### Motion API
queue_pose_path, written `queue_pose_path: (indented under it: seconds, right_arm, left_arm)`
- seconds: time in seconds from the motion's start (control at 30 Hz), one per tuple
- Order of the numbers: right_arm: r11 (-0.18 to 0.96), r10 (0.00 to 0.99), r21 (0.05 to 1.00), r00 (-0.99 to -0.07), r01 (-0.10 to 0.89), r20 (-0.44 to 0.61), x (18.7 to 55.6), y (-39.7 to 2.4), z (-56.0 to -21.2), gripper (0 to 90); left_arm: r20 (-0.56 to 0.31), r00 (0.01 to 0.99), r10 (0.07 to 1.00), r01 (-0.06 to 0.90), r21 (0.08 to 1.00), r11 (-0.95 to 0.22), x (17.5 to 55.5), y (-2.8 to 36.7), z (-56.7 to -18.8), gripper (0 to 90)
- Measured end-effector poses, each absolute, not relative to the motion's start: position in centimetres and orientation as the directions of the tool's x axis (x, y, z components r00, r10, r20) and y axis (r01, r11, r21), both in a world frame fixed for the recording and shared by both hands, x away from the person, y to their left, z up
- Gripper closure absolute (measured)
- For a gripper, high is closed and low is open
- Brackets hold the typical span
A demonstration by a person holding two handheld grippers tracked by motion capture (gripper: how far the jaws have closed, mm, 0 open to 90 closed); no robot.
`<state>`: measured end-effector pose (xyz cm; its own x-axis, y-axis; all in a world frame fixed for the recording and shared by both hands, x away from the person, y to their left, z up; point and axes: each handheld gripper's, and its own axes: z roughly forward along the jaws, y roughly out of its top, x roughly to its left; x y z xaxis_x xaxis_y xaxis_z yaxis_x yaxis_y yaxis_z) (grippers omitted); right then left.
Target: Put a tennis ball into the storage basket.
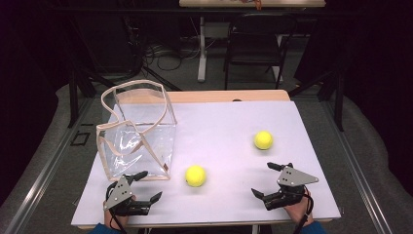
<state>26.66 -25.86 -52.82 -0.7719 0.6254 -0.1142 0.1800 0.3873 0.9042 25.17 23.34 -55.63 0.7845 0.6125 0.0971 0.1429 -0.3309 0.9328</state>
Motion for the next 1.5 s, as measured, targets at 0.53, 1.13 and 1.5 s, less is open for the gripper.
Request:
queue_pose_path:
  seconds: [0.53,1.13,1.5]
  right_arm:
    - [0.402,0.614,0.894,-0.782,0.196,-0.104,27.0,-25.2,-52.5,0.0]
    - [0.457,0.578,0.858,-0.812,0.235,-0.085,28.3,-22.3,-52.1,0.0]
    - [0.465,0.561,0.854,-0.824,0.234,-0.080,29.1,-20.8,-51.4,0.0]
  left_arm:
    - [0.099,0.786,0.610,0.139,0.934,-0.330,25.1,23.3,-55.6,15.8]
    - [0.096,0.790,0.606,0.139,0.934,-0.329,25.1,23.2,-55.7,15.9]
    - [0.101,0.792,0.603,0.133,0.934,-0.331,25.1,23.2,-55.6,15.8]
